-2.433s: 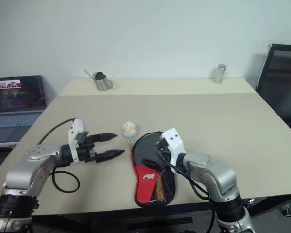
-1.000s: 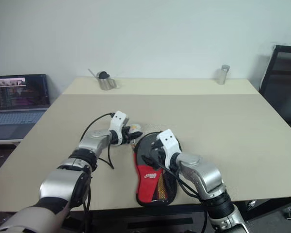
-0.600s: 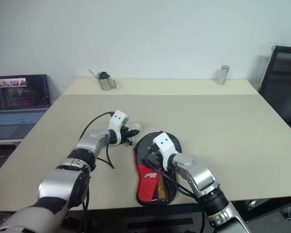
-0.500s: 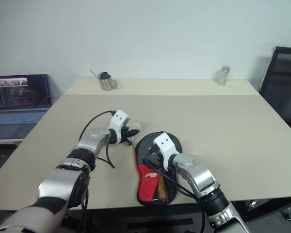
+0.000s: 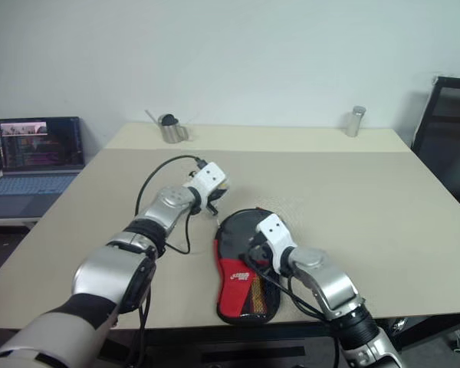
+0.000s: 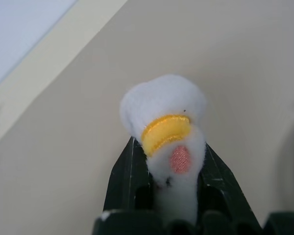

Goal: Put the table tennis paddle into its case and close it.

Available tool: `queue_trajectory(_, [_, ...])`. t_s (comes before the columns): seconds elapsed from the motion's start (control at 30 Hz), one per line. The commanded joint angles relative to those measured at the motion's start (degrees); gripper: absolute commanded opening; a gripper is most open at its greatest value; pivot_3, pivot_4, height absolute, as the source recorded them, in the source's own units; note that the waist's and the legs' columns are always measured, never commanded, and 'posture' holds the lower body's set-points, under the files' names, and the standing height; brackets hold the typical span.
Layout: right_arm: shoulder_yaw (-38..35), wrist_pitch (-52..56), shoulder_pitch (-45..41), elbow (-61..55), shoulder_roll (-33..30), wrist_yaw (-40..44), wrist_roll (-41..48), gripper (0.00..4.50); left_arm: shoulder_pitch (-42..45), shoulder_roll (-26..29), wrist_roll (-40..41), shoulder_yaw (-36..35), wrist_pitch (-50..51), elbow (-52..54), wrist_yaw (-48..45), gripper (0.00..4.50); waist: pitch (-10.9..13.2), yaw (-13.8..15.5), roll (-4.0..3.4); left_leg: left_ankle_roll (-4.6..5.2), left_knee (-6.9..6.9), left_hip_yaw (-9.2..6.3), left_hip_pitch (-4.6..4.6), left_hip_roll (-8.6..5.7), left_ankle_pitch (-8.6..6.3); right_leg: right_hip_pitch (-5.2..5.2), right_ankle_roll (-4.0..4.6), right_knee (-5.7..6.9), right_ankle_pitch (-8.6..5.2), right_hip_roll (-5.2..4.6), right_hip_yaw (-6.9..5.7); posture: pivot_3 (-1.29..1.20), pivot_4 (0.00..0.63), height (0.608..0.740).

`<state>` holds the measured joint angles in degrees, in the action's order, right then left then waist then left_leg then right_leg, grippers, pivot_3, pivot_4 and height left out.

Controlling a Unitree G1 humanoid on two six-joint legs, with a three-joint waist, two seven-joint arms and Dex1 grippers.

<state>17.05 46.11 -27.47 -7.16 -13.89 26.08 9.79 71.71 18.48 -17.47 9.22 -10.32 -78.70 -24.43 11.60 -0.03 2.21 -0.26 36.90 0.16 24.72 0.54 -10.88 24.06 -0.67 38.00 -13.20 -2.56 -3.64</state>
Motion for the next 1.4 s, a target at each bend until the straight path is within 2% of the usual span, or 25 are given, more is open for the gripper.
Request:
queue_trajectory(0.03, [-0.26,4.58,2.52,0.44,-0.91,-0.23,0.15,4.5,3.29,-1.09,-2.33,0.89,-1.93,0.67,3.9,0.47,-0.01,0.03,0.01,0.0,0.0,0.0,0.0,0.0,0.0,0.0,0.0,0.0,0.0,0.0,-0.01,0.0,0.15,0.74])
queue_trajectory(0.37, [1.02,7.83,4.7,-4.15,0.8,-2.04,0.15,4.5,5.44,-5.51,-8.31,4.3,-3.72,0.02,8.61,0.47,-0.02,0.06,0.03,0.0,0.0,0.0,0.01,-0.02,0.0,0.0,0.0,-0.02,0.0,-0.03,-0.01,0.0,0.15,0.74])
queue_trajectory(0.77, [3.09,10.36,8.26,-8.7,3.96,-5.32,0.15,4.5,7.52,-10.35,-22.58,17.91,-8.61,-0.92,14.16,0.47,-0.03,0.08,0.04,-0.01,-0.02,0.0,0.02,0.01,-0.01,0.01,-0.01,-0.03,-0.01,-0.03,0.0,0.0,0.15,0.74])
queue_trajectory(1.03, [4.04,10.73,9.63,-9.58,6.02,-6.87,0.14,4.5,11.23,-13.12,-24.88,19.55,-9.31,-1.04,18.62,0.47,-0.04,0.15,0.06,-0.01,0.0,-0.04,0.05,-0.02,-0.01,0.0,-0.01,-0.06,-0.01,-0.08,-0.02,0.0,0.15,0.74])
queue_trajectory(1.4, [4.67,10.35,10.51,-9.88,7.12,-7.83,0.19,4.5,11.86,-12.95,-26.07,20.02,-8.67,-1.28,20.64,0.47,-0.04,0.09,0.06,-0.01,-0.01,-0.05,0.05,-0.03,-0.01,0.02,-0.01,-0.06,-0.01,-0.25,-0.05,0.0,0.15,0.74])
